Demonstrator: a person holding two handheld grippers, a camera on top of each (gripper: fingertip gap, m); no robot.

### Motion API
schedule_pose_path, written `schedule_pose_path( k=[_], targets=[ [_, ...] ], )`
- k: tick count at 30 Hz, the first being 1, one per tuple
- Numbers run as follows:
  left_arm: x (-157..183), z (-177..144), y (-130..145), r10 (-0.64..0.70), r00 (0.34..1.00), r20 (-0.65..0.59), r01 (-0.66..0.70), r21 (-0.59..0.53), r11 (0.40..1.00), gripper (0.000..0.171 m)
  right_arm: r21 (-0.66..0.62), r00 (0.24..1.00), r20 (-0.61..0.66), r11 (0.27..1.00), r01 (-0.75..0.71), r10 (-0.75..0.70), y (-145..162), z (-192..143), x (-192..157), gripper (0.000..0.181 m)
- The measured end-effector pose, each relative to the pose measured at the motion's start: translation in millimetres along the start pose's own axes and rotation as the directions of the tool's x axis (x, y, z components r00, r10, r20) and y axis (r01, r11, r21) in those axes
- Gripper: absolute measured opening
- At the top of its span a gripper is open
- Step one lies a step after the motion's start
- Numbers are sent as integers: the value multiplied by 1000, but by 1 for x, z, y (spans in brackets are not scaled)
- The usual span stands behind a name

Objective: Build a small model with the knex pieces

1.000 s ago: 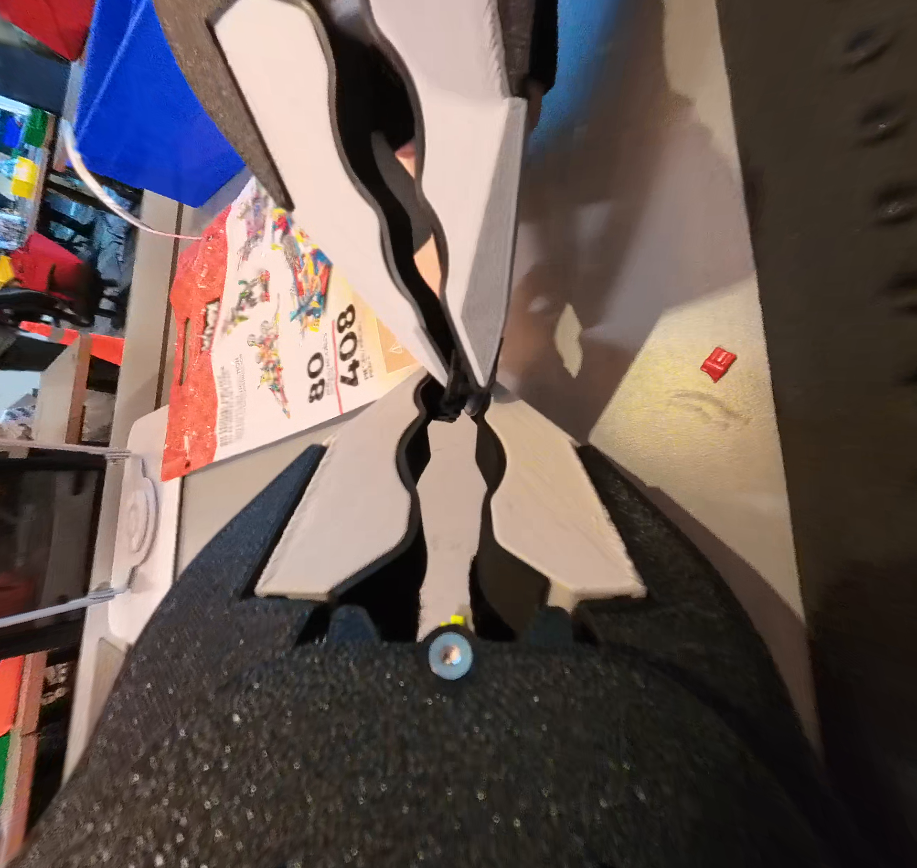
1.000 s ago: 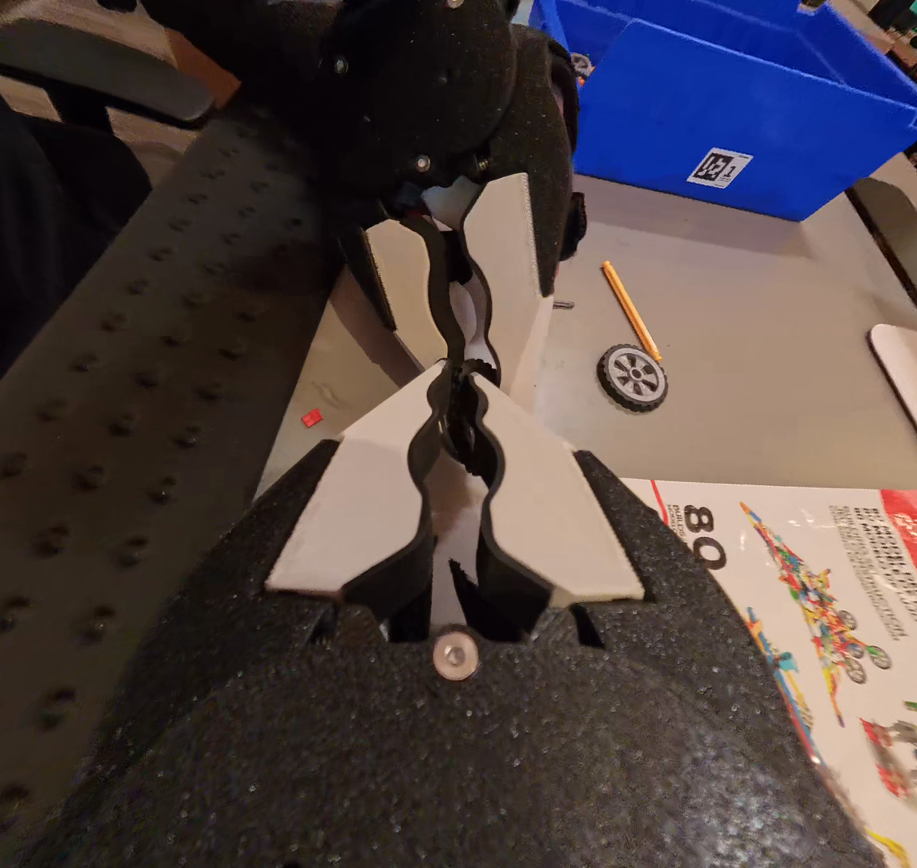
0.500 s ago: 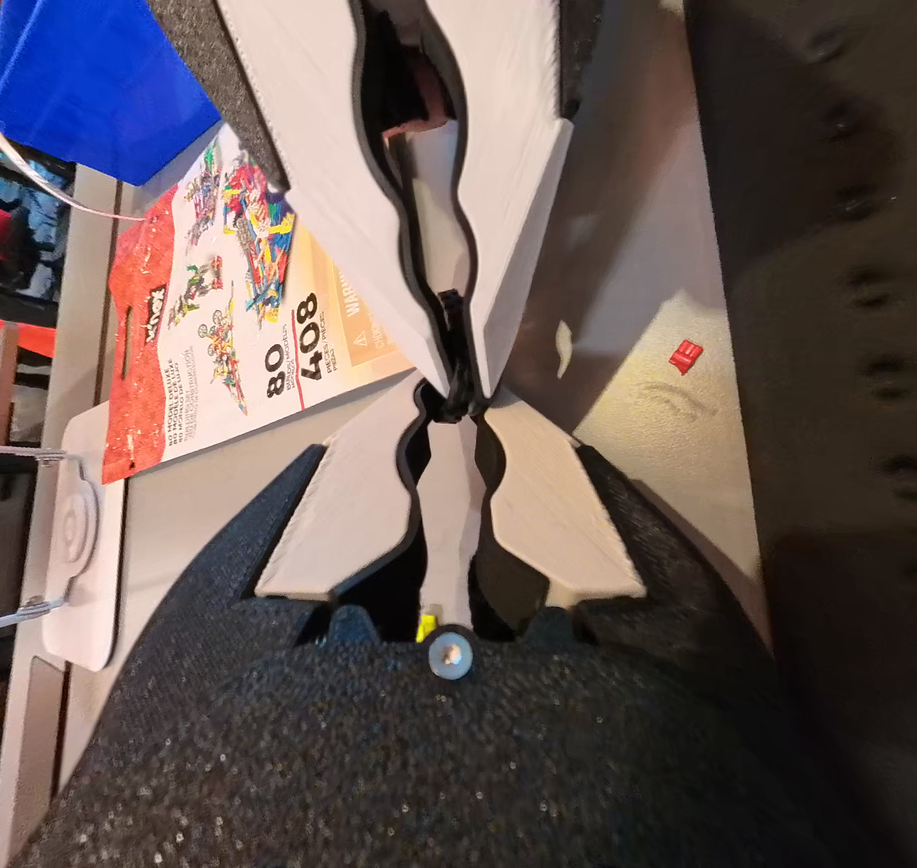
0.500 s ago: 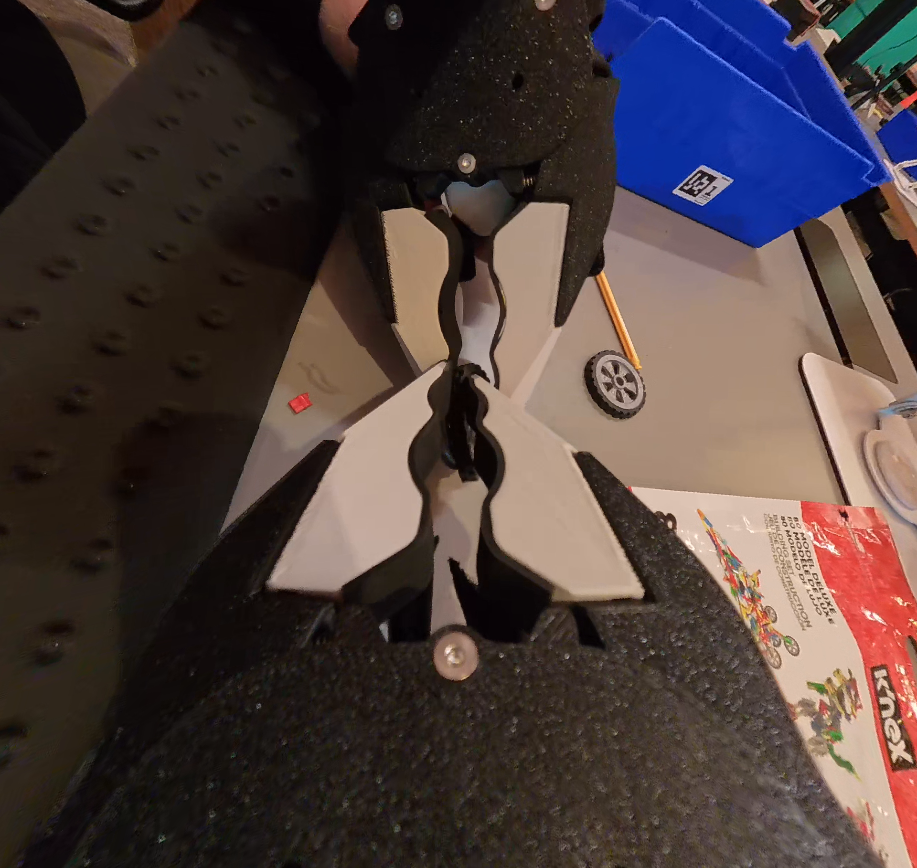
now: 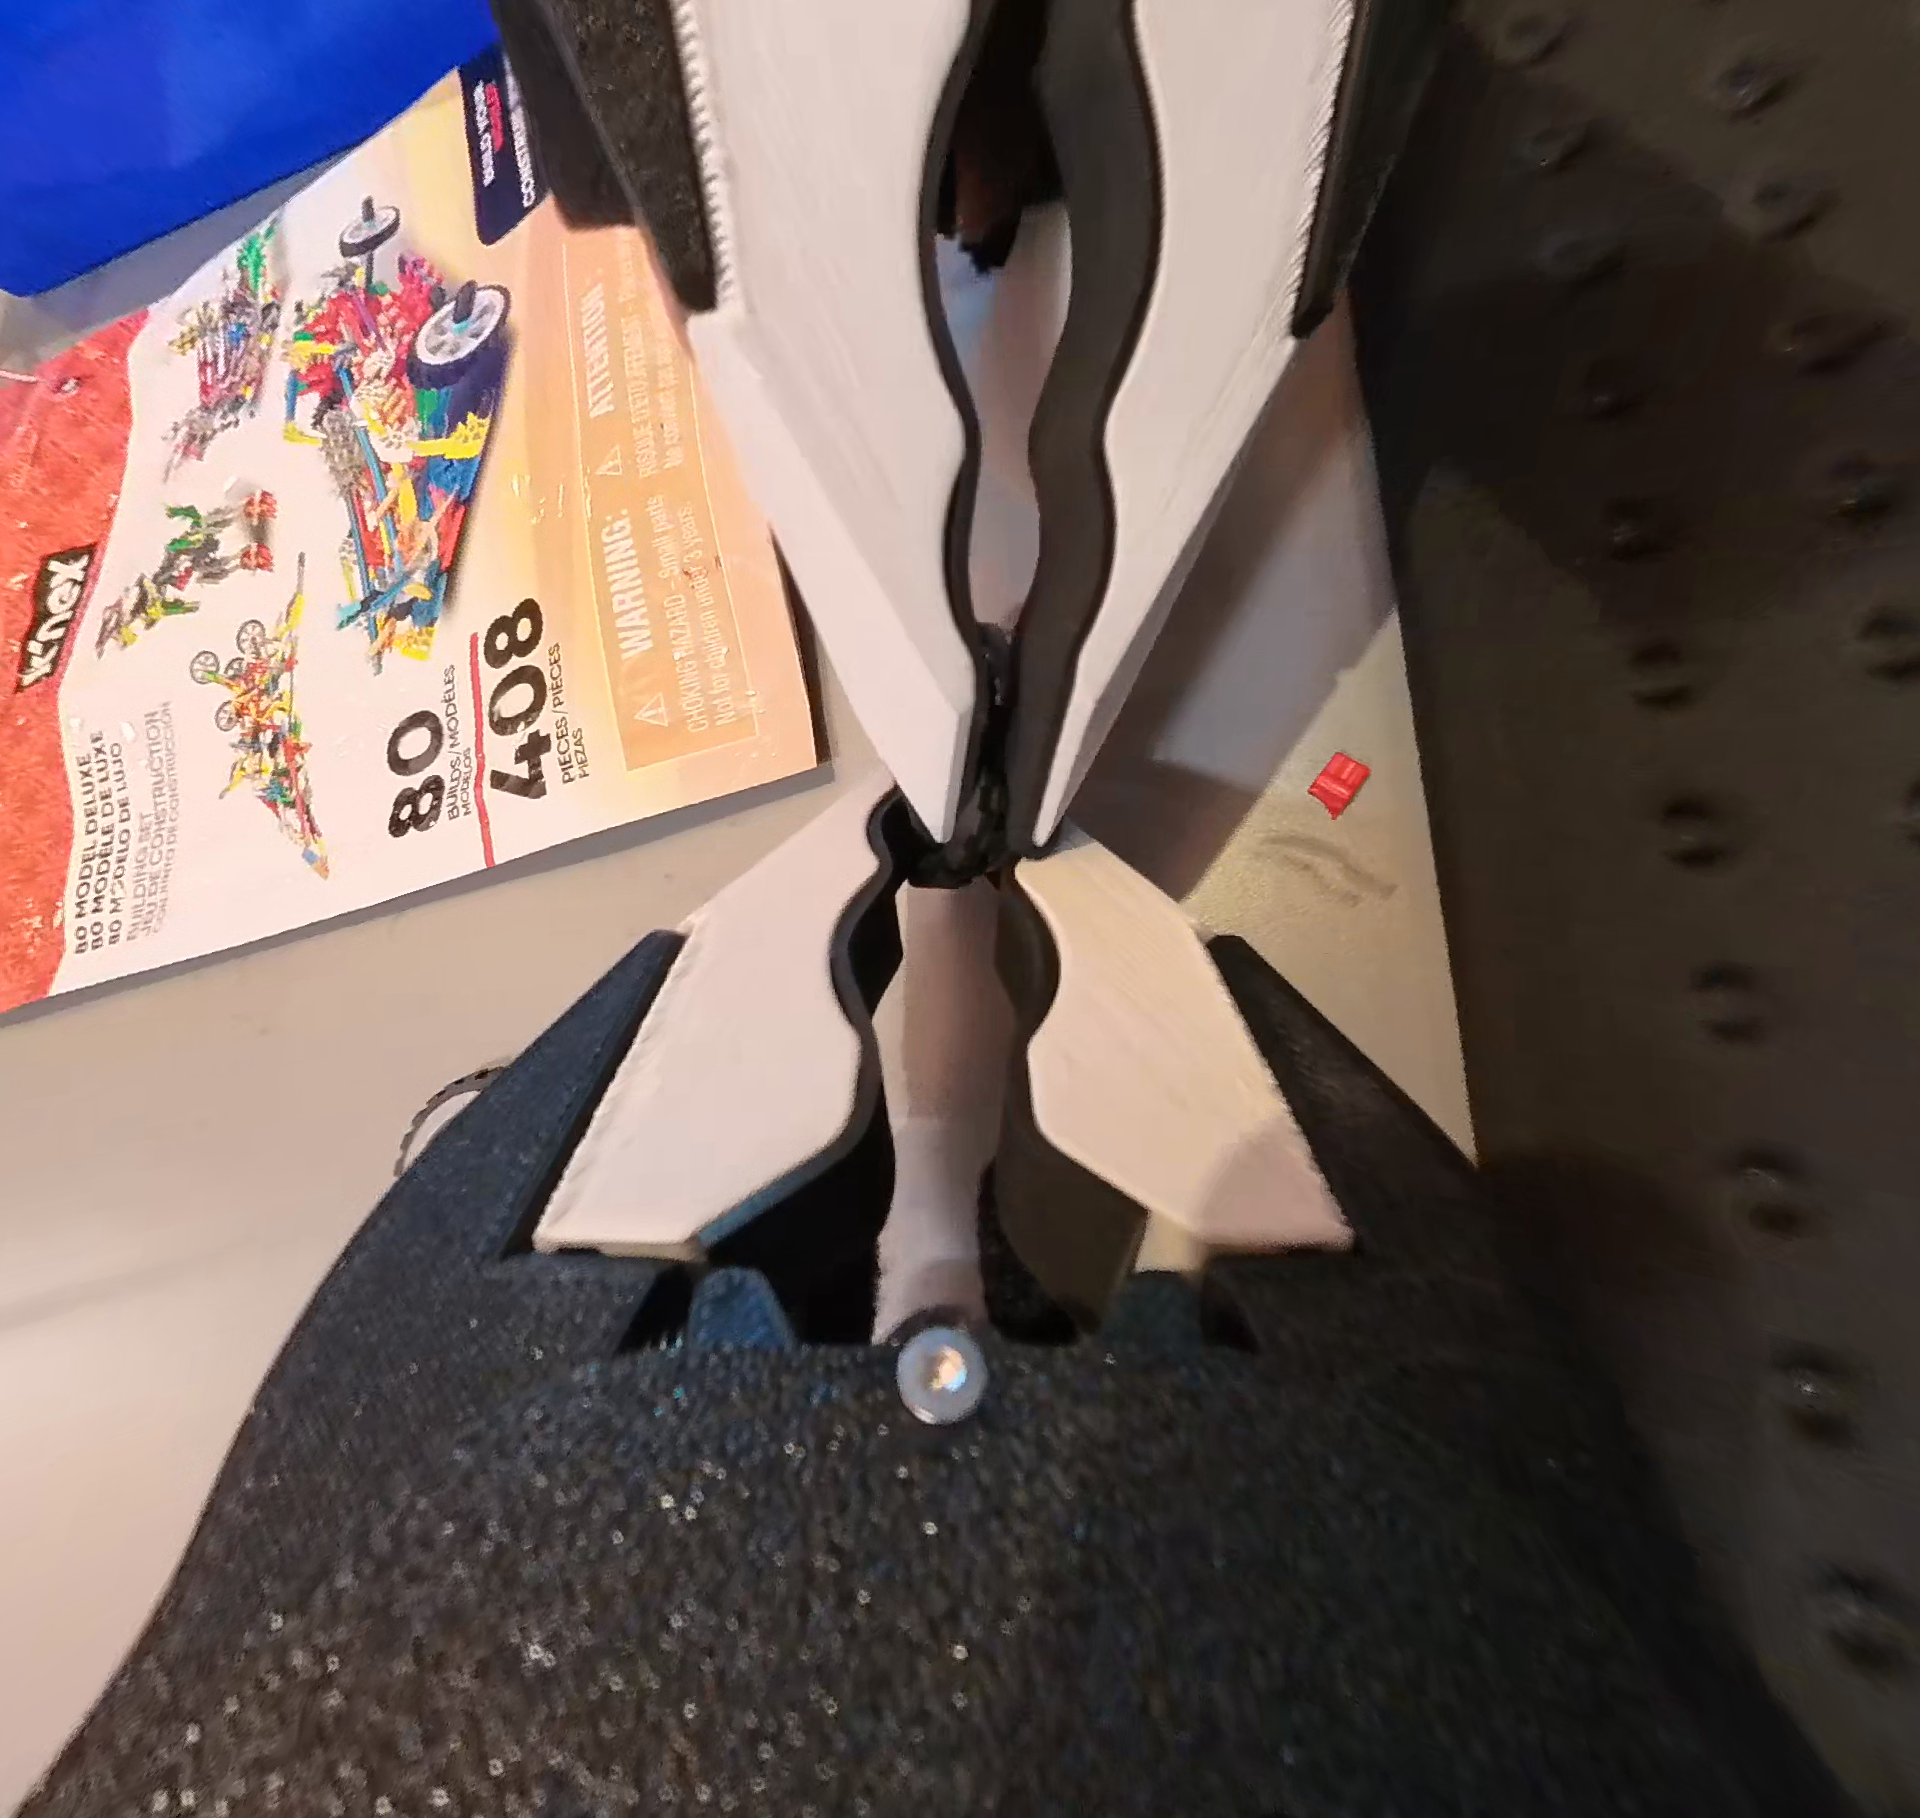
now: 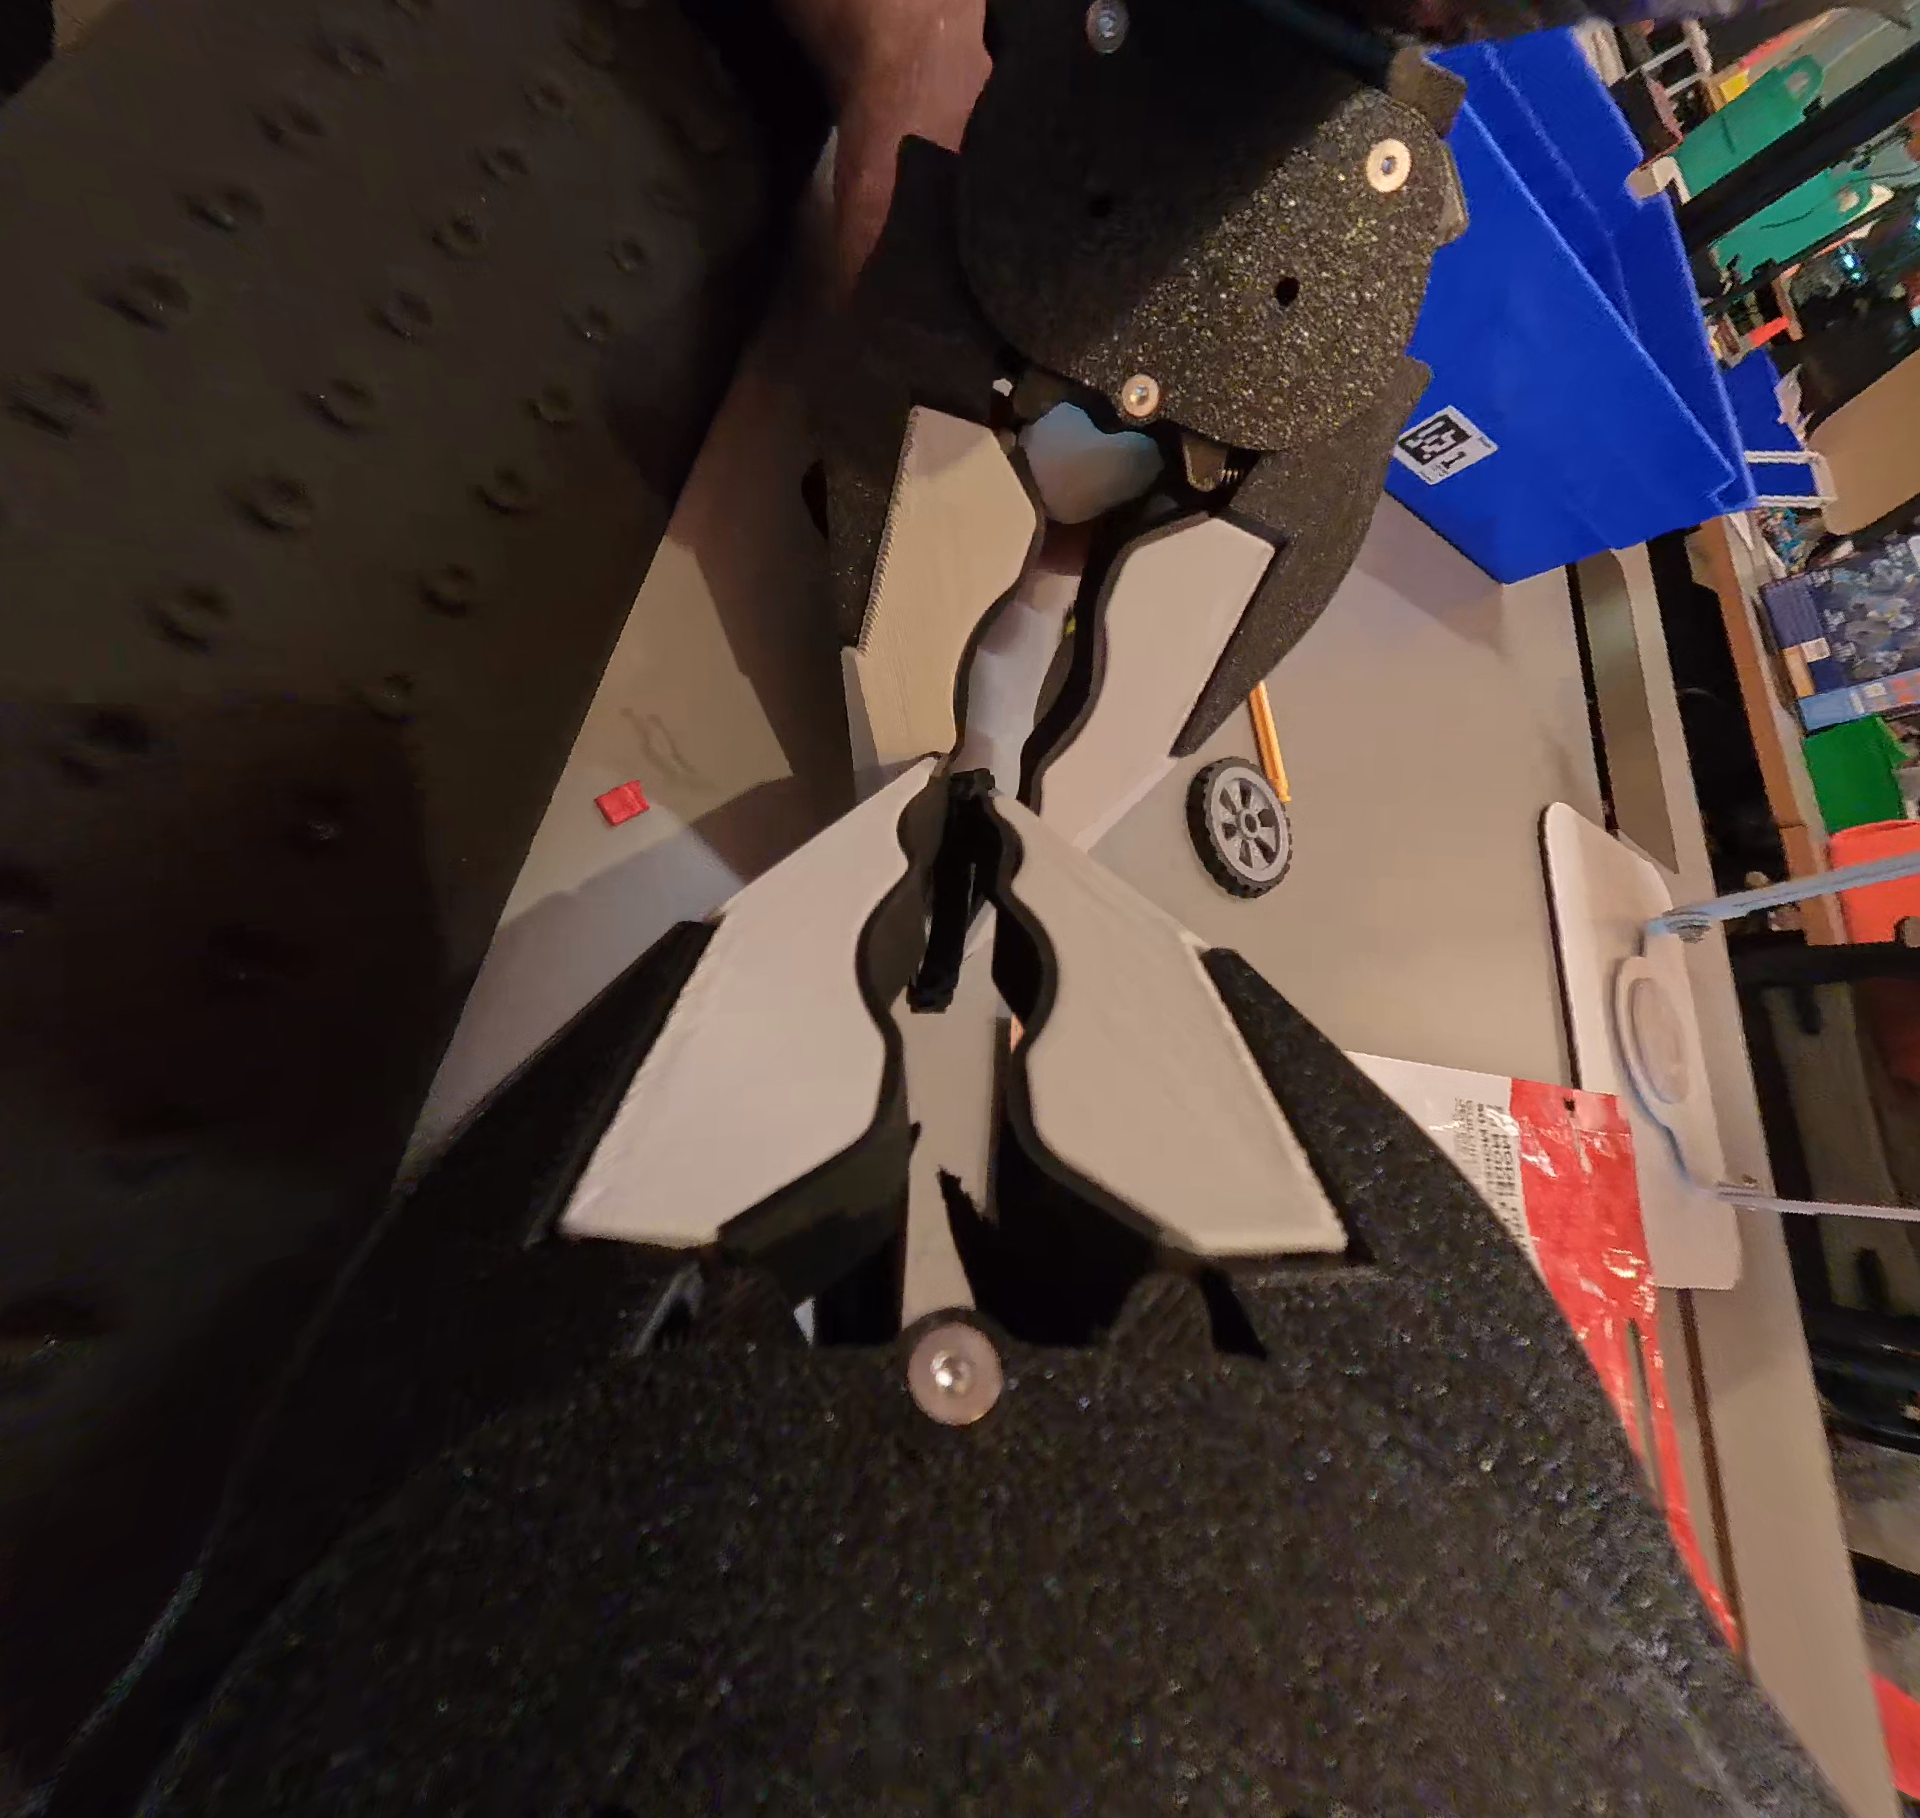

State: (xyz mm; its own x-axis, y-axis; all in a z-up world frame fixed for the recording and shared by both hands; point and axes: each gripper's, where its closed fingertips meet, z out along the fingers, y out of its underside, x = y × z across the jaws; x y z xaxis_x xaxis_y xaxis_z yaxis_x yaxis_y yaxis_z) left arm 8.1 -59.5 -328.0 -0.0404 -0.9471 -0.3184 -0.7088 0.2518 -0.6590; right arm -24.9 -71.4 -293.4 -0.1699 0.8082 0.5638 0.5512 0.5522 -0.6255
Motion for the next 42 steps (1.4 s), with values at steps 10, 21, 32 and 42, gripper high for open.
schedule_pose_path(
  k=[10,21,32,42],
  targets=[
    [0,1,-1,-54,997,-47,54,5,999,7,-153,969,-57,961,229,-240,3,-1,2,1],
    [-5,-1,4,-162,980,-113,162,-8,987,7,-229,939,31,912,340,-342,6,3,12,0],
    [-8,-1,8,-228,955,-188,223,-43,974,7,-254,929,-17,900,354,-370,7,6,19,0],
    [-8,0,8,-283,930,-237,278,-55,959,7,-202,961,-61,946,254,-271,10,6,22,0]
  ],
)
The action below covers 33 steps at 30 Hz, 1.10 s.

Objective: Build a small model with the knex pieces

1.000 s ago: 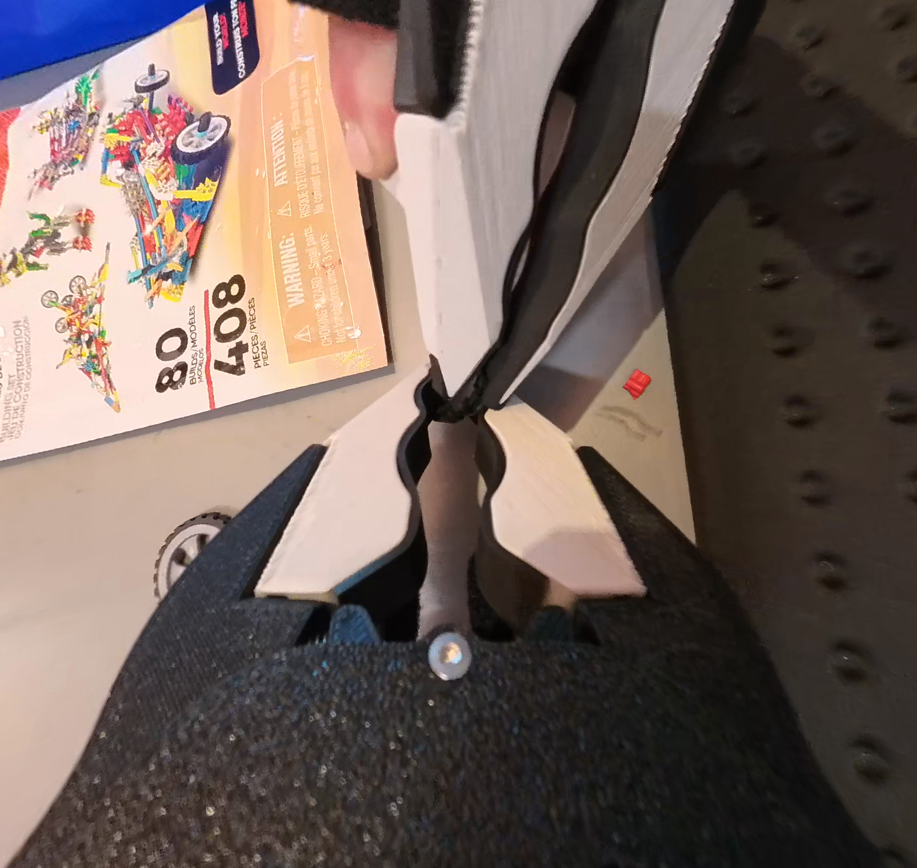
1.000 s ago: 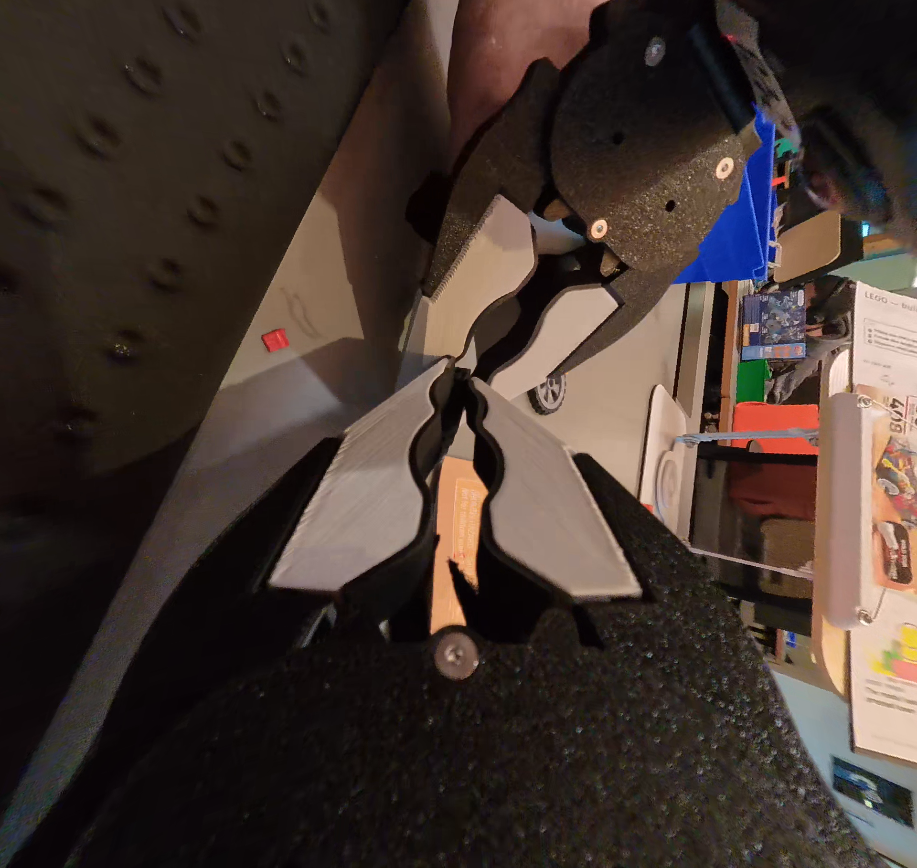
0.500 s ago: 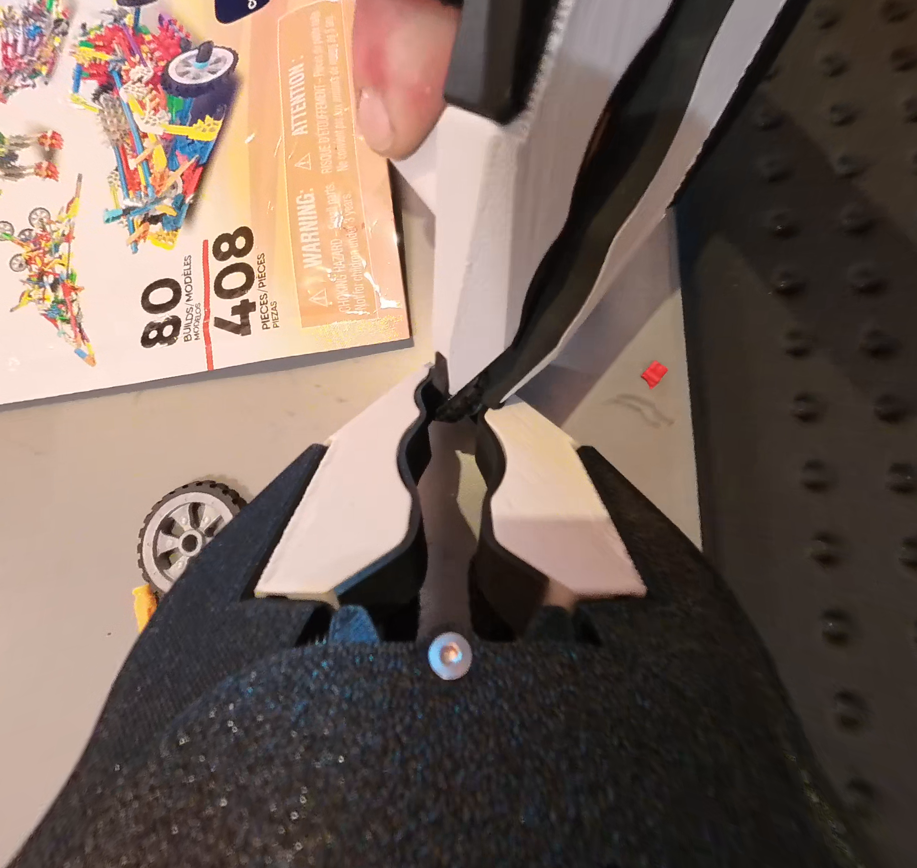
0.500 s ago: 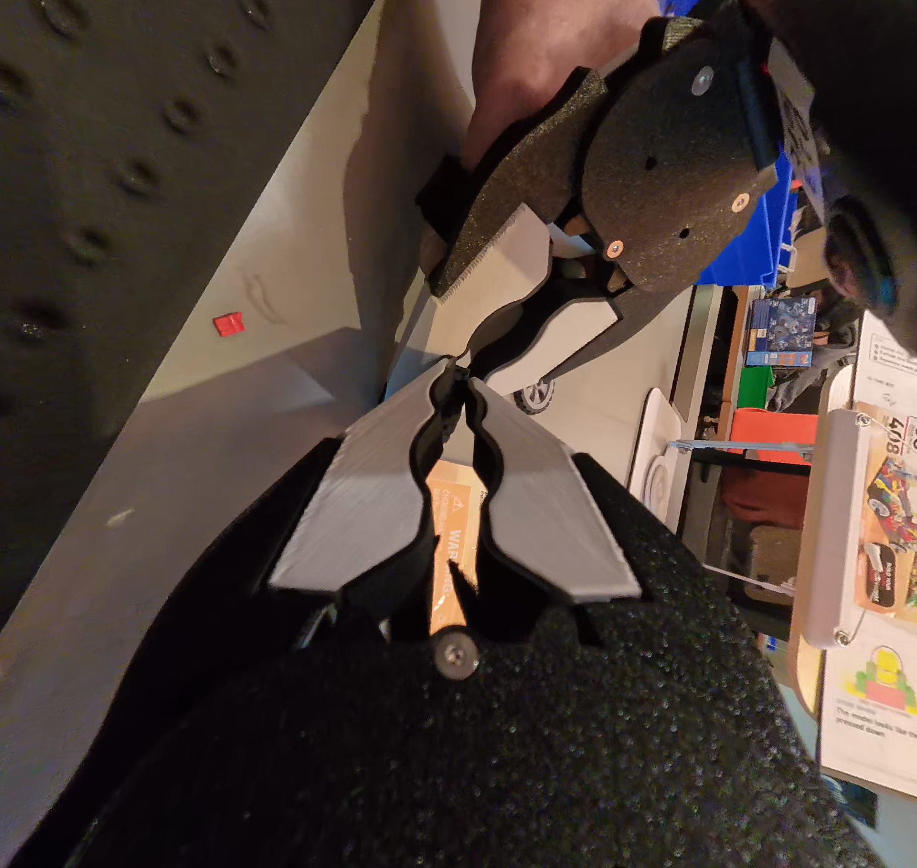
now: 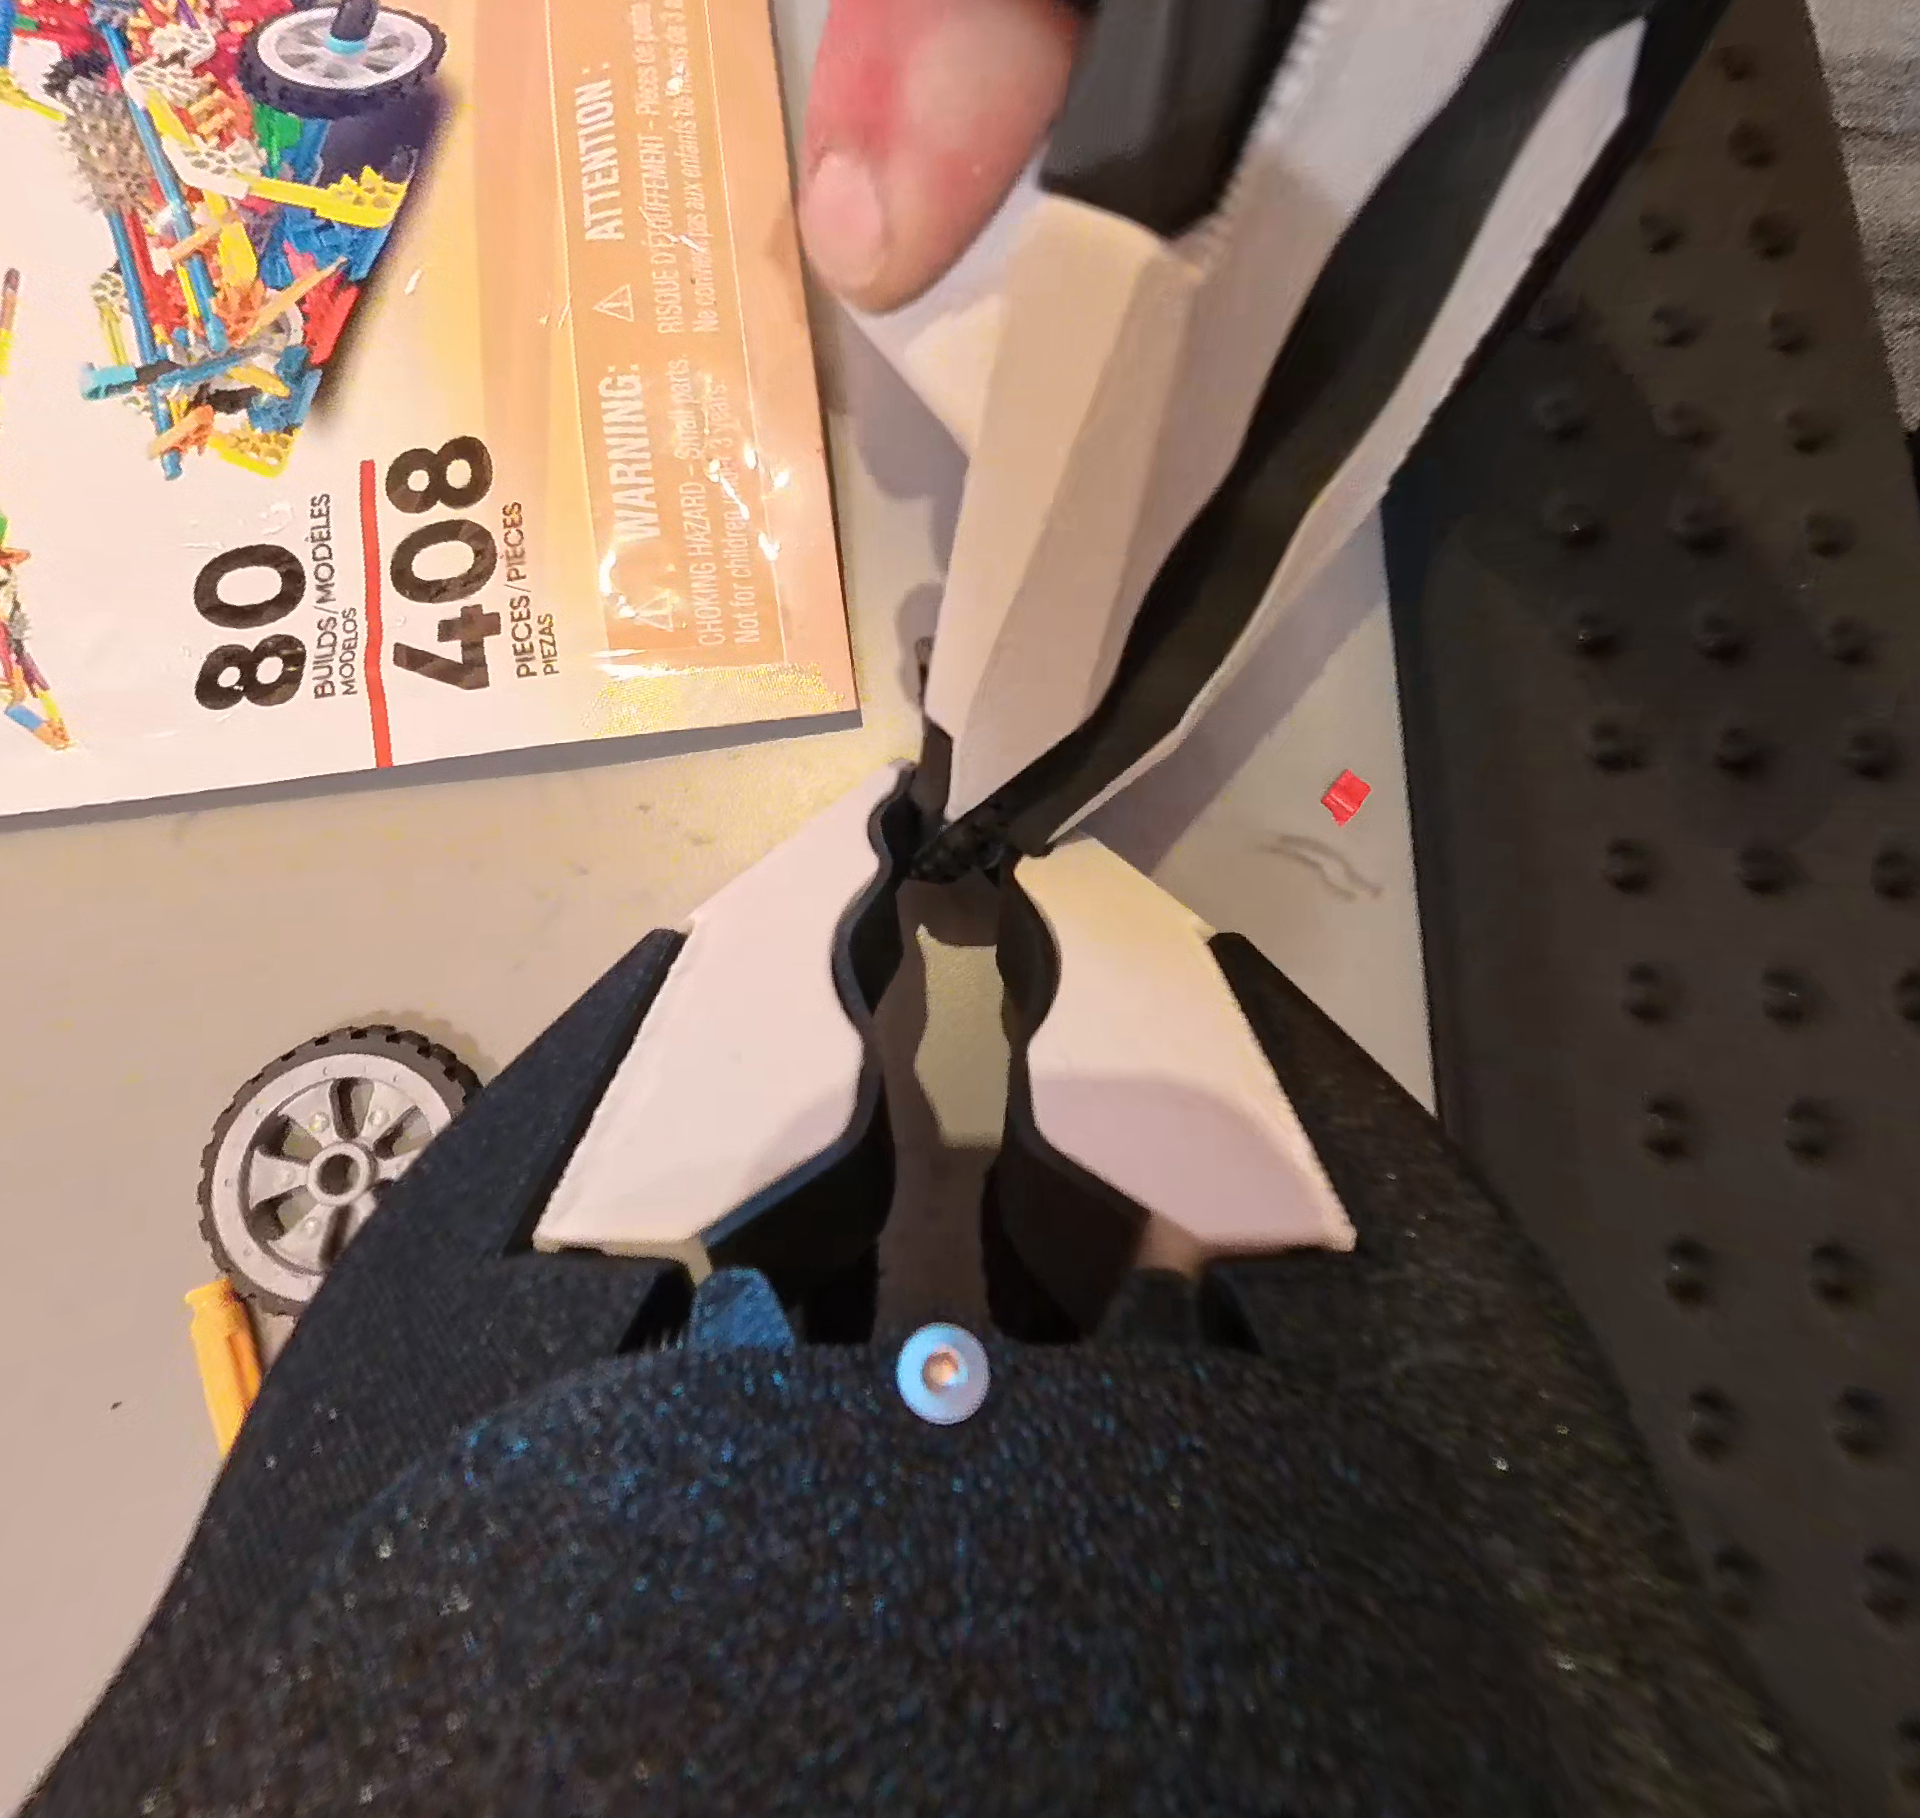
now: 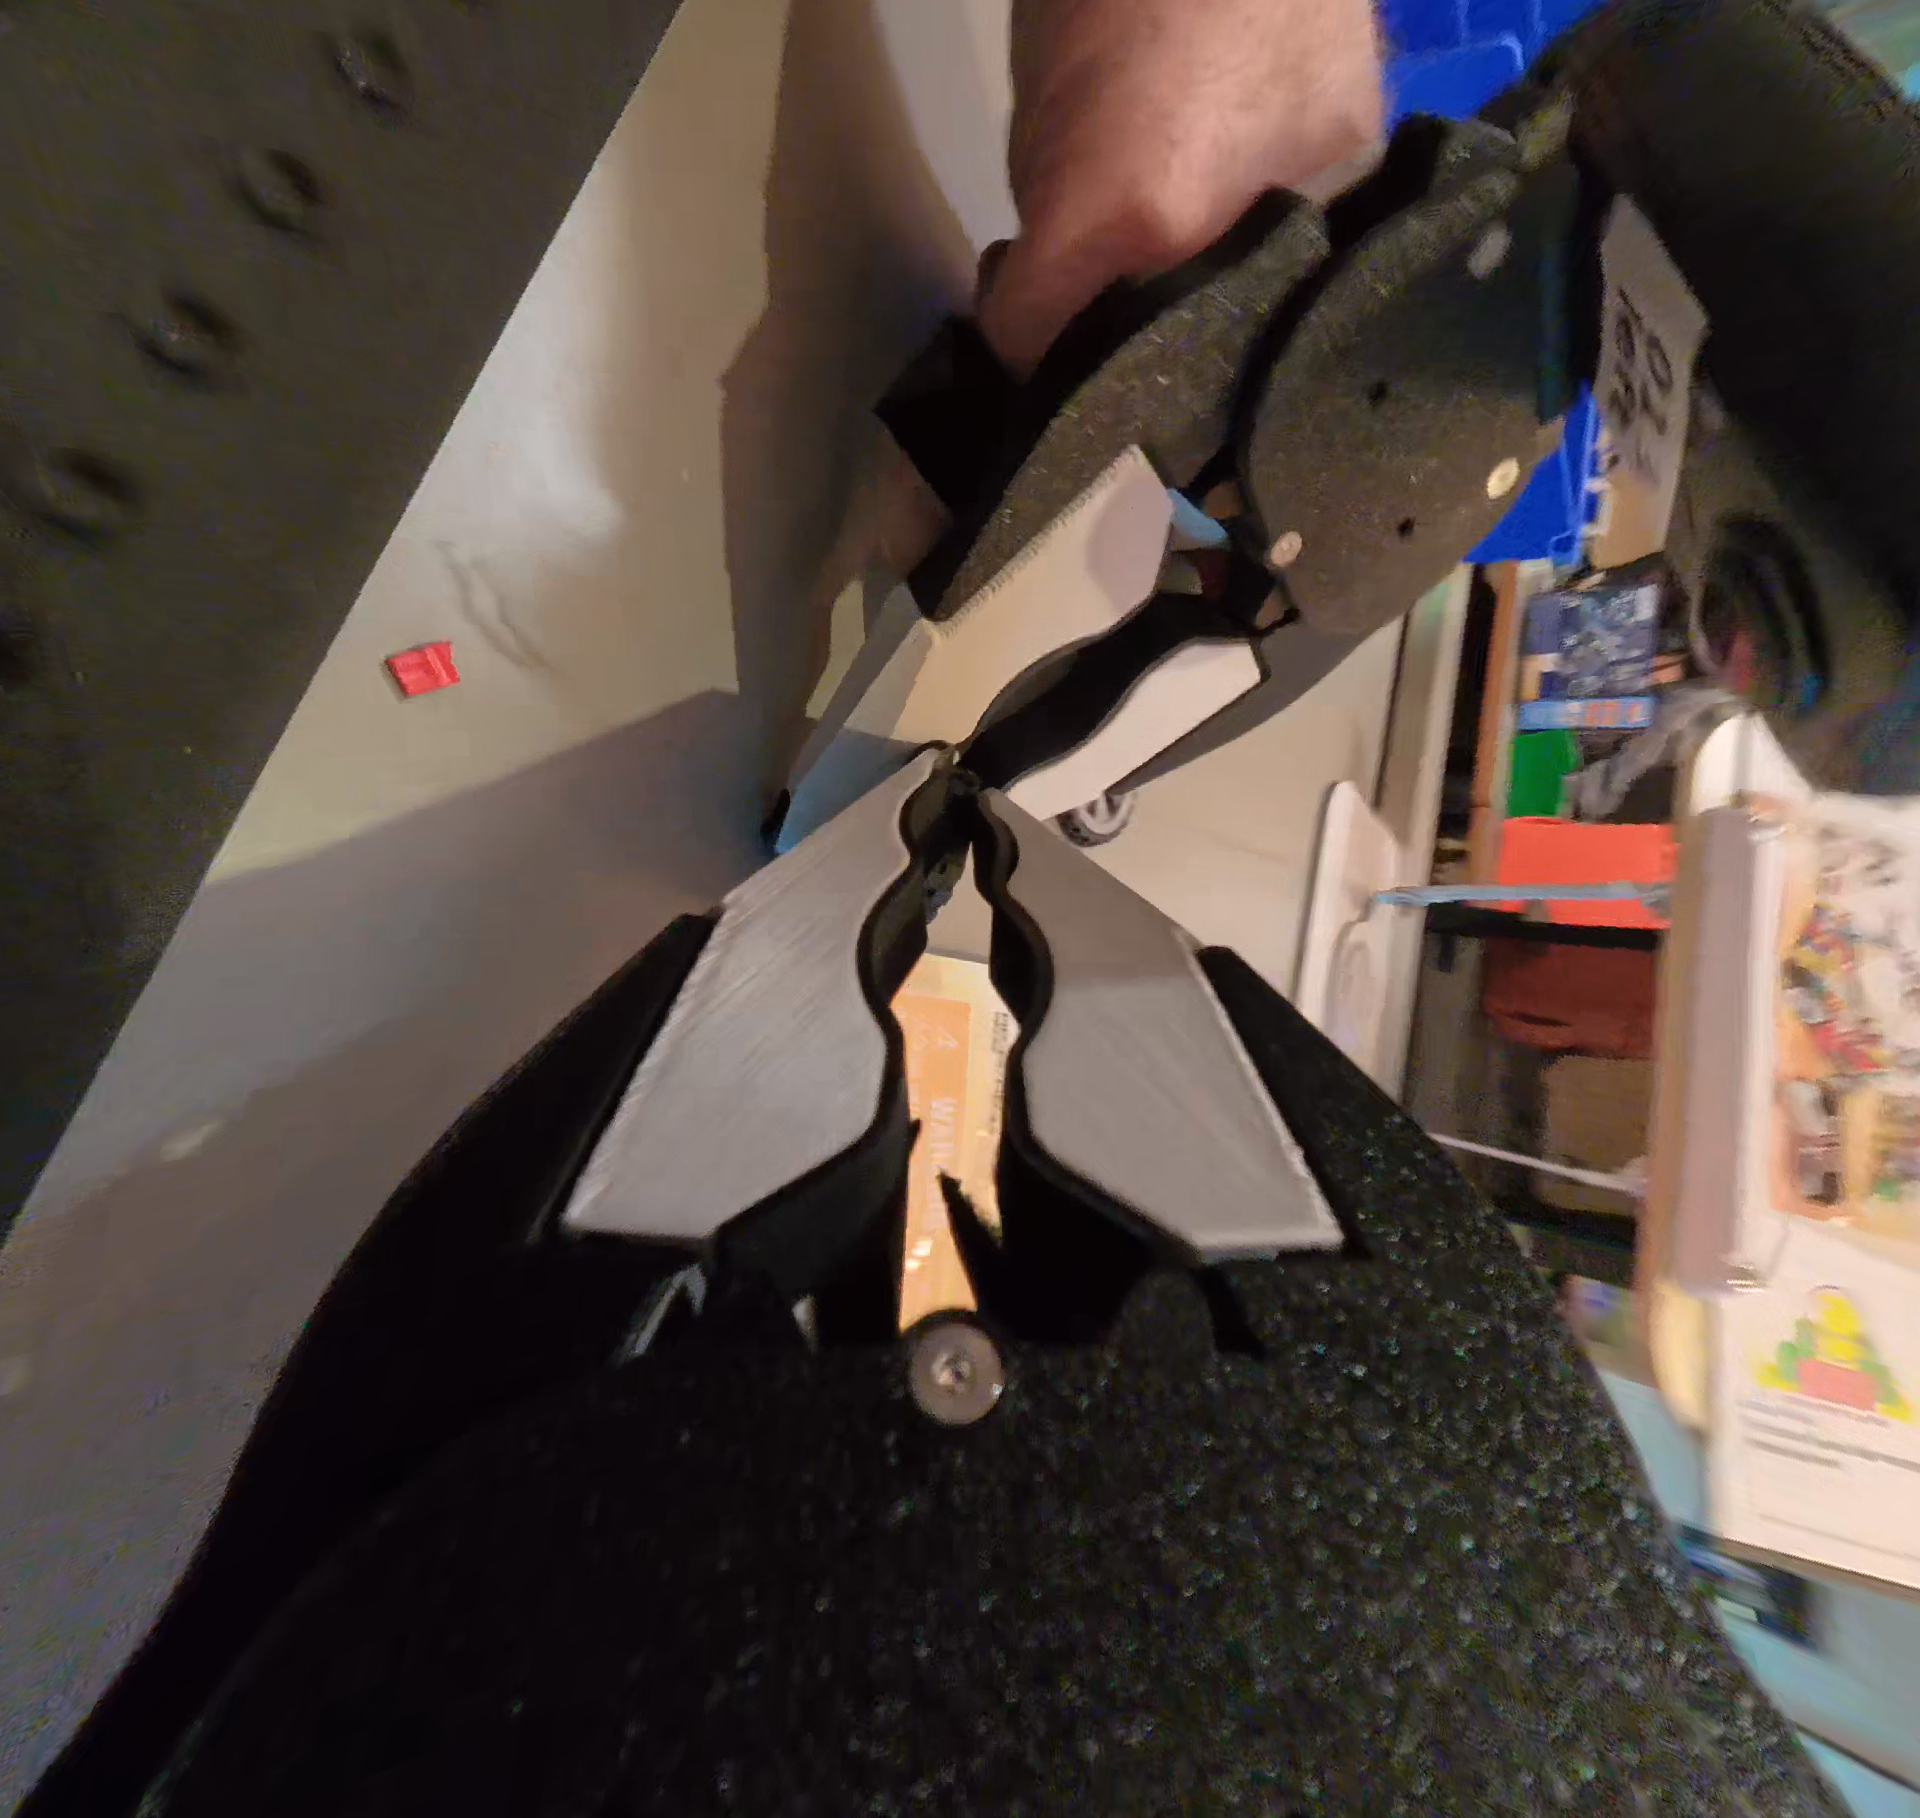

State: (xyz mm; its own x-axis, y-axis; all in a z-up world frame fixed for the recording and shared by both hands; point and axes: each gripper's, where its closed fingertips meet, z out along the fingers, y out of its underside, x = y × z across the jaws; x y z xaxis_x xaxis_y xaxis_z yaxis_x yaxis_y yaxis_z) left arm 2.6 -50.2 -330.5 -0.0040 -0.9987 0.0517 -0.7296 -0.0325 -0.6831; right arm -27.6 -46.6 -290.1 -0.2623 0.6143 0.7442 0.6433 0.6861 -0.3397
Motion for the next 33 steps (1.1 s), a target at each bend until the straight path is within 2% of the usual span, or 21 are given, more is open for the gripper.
schedule_pose_path(
  k=[6,10,12,14,15,19,22,25,28,33],
  targets=[
    [0,0,0,44,999,24,-44,-20,999,8,99,967,109,965,-241,231,0,-2,-2,3],
    [0,1,-1,44,999,23,-43,-15,999,8,136,907,207,907,-398,366,1,-3,-3,5],
    [0,1,-1,55,998,25,-55,-19,998,8,140,902,215,903,-407,373,1,-4,-3,5],
    [1,1,-1,67,997,28,-67,-21,998,8,132,873,276,883,-450,403,1,-5,-9,9],
    [0,1,-1,63,998,26,-62,-20,998,8,118,850,319,872,-474,419,1,-5,-14,34],
    [0,2,-1,72,997,29,-71,-23,997,7,115,845,293,861,-495,447,7,-3,-9,15],
    [0,2,-1,66,997,27,-65,-19,998,7,112,861,274,875,-471,428,8,-3,-8,15],
    [0,2,-2,60,998,24,-60,-11,998,7,111,844,285,858,-501,455,9,-3,-8,14],
    [-1,2,-2,106,993,53,-105,-23,994,8,119,855,276,867,-483,439,7,-4,-8,12],
    [-3,-1,-2,130,988,86,-128,-23,991,12,140,826,298,834,-534,479,10,-3,-8,10]
  ],
)
